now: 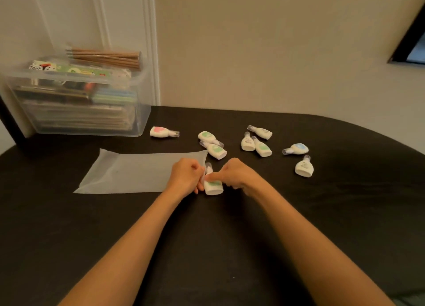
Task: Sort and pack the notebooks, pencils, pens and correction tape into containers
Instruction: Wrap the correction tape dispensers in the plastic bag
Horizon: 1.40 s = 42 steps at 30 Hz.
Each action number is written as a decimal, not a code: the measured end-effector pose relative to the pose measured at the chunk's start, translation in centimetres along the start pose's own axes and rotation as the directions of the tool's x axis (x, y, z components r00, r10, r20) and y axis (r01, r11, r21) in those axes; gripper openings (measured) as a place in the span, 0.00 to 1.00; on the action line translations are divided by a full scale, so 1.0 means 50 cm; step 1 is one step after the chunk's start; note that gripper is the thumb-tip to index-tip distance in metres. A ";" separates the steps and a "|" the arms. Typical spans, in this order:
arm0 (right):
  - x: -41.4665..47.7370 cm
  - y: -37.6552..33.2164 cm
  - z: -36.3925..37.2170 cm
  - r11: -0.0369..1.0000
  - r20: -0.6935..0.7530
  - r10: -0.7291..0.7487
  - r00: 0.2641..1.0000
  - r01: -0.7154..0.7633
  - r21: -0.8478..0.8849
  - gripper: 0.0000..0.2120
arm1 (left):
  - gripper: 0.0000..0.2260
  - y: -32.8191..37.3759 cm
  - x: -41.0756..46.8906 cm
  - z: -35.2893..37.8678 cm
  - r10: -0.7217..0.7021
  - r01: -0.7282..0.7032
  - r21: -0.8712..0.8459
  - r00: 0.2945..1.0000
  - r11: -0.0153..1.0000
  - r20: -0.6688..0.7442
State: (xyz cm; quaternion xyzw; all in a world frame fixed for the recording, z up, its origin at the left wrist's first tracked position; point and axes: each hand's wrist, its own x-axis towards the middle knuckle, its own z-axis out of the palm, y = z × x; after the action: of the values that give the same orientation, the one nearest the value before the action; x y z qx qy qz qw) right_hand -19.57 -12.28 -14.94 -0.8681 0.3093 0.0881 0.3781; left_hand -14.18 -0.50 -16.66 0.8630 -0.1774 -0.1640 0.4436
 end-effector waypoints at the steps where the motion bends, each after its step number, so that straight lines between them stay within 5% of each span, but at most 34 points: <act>1: -0.003 0.005 -0.004 1.000 0.001 -0.017 1.000 0.017 0.012 0.27 | 0.11 0.003 -0.002 0.010 0.014 -0.014 0.005 1.000 1.000 -0.005; 5: -0.011 0.019 -0.022 0.995 0.009 -0.085 0.996 0.084 0.053 0.13 | 0.11 0.003 0.003 0.023 -0.001 0.000 -0.052 1.000 0.999 -0.020; 7: -0.014 0.042 -0.038 0.969 0.035 -0.101 0.994 0.091 0.230 0.09 | 0.10 0.010 0.006 0.029 -0.018 0.016 -0.077 0.999 0.997 -0.026; 11: 0.003 0.099 -0.056 0.677 0.061 -0.204 0.977 0.096 0.729 0.14 | 0.11 0.025 0.008 0.038 -0.005 0.006 -0.066 1.000 0.998 0.012; 17: 0.018 0.083 -0.051 0.797 0.052 -0.249 0.967 0.174 0.578 0.12 | 0.10 0.035 0.007 0.028 -0.029 0.029 0.009 0.999 1.000 0.035; 27: 0.027 0.073 -0.043 0.753 0.077 -0.221 0.972 0.119 0.647 0.04 | 0.12 0.040 -0.014 0.031 0.058 -0.062 0.122 0.998 0.991 0.030; 31: 0.026 0.079 -0.042 0.681 0.043 -0.288 0.957 0.173 0.712 0.01 | 0.11 0.034 -0.019 0.034 0.110 -0.105 0.123 0.993 0.987 -0.035; 39: 0.016 0.080 -0.034 0.804 0.152 -0.406 0.901 0.273 0.528 0.13 | 0.10 0.026 -0.014 0.032 0.155 -0.076 0.272 0.947 0.959 -0.281; 42: 0.039 0.082 -0.033 0.786 -0.111 -0.306 0.946 0.316 0.531 0.16 | 0.14 0.028 -0.021 0.041 0.165 -0.031 0.387 0.934 0.921 -0.318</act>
State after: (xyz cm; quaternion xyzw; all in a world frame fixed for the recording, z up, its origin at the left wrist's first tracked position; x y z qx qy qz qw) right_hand -20.66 -16.52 -16.99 -0.7652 0.1780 -0.0745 0.6142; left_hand -16.24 -2.25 -16.53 0.9370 -0.1688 0.0493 0.3019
